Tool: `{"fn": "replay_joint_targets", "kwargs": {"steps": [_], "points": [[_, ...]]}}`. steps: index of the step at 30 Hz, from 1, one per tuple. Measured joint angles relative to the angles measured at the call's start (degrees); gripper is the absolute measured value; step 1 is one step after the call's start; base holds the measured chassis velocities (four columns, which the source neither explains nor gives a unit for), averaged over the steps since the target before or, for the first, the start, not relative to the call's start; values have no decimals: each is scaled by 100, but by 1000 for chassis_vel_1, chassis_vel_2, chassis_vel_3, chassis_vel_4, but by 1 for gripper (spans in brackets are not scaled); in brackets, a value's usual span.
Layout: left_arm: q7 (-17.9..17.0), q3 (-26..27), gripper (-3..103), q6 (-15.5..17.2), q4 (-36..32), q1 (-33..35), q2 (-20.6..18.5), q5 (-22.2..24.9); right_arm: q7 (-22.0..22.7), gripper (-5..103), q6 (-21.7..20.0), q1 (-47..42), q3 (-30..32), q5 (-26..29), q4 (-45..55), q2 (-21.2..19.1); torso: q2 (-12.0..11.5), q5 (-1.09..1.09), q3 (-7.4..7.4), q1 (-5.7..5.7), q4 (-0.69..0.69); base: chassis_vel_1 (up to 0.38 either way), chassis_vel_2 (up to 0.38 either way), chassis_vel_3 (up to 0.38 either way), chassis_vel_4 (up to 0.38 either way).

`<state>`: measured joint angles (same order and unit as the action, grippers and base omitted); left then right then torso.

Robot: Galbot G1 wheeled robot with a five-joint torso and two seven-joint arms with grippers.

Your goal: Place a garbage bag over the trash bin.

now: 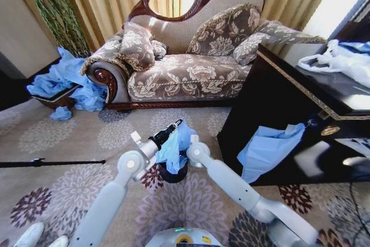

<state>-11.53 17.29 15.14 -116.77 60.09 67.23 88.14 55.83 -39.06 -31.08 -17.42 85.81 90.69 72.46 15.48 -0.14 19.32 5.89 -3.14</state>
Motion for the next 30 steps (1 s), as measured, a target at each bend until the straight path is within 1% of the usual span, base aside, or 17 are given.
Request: {"fn": "replay_joint_targets", "kwargs": {"steps": [1,2,5,6,8,10,13,18,19,20,21,22,24,26,27,29,30], "points": [[0,0,0,0,0,0,0,0,0,0,0,0,0,0,0,0,0,0,0,0,0,0,0,0,0],[-134,49,0,-91,26,52,23,21,0,0,0,1,20,1,11,0,0,0,0,0,0,0,0,0,0],[-781,281,0,-395,34,246,140,417,-7,0,0,63,55,-6,55,12,0,-1,0,0,0,0,0,0,0],[-781,281,0,-395,34,246,140,417,-7,0,0,63,55,-6,55,12,0,-1,0,0,0,0,0,0,0],[-1060,414,0,-529,27,371,213,617,-16,0,6,128,53,-30,88,42,0,0,0,0,0,0,0,0,0],[-1205,502,0,-605,25,488,253,699,-22,0,19,200,33,-24,123,77,0,-1,0,0,0,0,0,0,0],[-1281,622,0,-664,24,606,265,714,-73,0,44,246,2,-20,128,141,0,-1,0,0,0,0,0,0,0],[-1294,855,0,-693,46,701,241,715,-128,0,87,252,-9,-44,135,286,0,-1,0,0,0,0,0,0,0],[-1289,969,0,-694,60,726,222,718,-151,0,103,243,-13,-68,181,327,0,-2,0,0,0,0,0,0,0],[-1235,1201,0,-681,72,777,165,773,-226,0,88,219,-33,-132,317,335,0,-2,0,0,0,0,0,0,0],[-1209,1258,0,-673,76,785,135,796,-254,-3,22,208,-26,-155,373,324,0,-2,0,0,1,0,0,0,0],[-1209,1258,0,-673,76,785,135,796,-254,-3,22,208,-26,-155,373,324,0,-2,0,0,1,0,0,0,0],[-1169,1300,0,-658,80,779,92,818,-319,7,-95,189,26,-122,501,287,0,-2,0,0,0,0,0,0,0],[-1148,1302,0,-654,75,739,81,822,-373,17,-85,182,33,-123,616,249,0,-2,0,0,-2,0,0,0,0],[-1148,1302,0,-654,75,739,81,822,-373,17,-85,182,33,-123,616,249,0,-2,0,0,-2,0,0,0,0],[-1131,1295,0,-645,23,689,62,829,-456,28,7,173,55,-147,701,258,0,-1,0,0,-1,0,0,0,0],[-1131,1295,0,-645,23,689,62,829,-456,28,7,173,55,-147,701,258,0,-1,0,0,-1,0,0,0,0]]}}
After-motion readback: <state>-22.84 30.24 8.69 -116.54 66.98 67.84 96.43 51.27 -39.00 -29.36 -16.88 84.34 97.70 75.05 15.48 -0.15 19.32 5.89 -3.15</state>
